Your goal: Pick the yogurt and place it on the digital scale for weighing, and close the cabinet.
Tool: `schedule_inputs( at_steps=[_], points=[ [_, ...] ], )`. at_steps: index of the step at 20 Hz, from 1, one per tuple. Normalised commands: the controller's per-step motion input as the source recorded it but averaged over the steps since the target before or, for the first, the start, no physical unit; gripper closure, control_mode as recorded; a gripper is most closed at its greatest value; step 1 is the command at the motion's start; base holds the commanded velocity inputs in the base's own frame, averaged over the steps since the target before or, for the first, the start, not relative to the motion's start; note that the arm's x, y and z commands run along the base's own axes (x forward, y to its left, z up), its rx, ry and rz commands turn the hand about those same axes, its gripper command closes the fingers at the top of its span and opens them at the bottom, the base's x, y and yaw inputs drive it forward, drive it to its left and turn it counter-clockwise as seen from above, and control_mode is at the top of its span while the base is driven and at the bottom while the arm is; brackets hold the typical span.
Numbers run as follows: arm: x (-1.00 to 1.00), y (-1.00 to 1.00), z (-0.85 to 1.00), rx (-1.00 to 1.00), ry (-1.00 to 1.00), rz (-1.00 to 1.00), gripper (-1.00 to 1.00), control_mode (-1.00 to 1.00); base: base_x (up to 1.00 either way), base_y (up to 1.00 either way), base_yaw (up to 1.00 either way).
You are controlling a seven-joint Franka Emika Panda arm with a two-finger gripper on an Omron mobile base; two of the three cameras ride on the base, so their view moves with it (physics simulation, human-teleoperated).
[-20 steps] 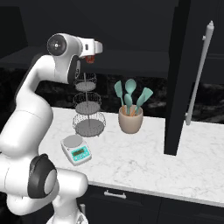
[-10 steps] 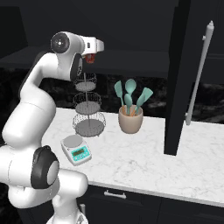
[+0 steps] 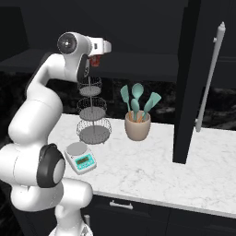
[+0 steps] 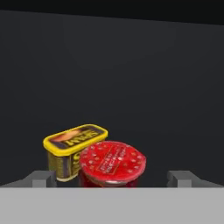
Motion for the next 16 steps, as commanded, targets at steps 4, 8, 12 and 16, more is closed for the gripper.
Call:
schedule_inputs(
  at_steps=[4,8,12,16],
  points=[
    [0.23,0.00,-0.14,0.00,0.00,0.00,-1.00,-1.00,0.00,0.00,0.00],
    [0.22,0.00,-0.24,0.00,-0.02,0.00,-1.00,-1.00,0.00,0.00,0.00],
    [0.20,0.00,-0.22,0.00,0.00,0.00,-1.00,-1.00,0.00,0.00,0.00],
    [0.16,0.00,-0.17,0.01,0.00,0.00,1.00,-1.00,0.00,0.00,0.00]
  ],
)
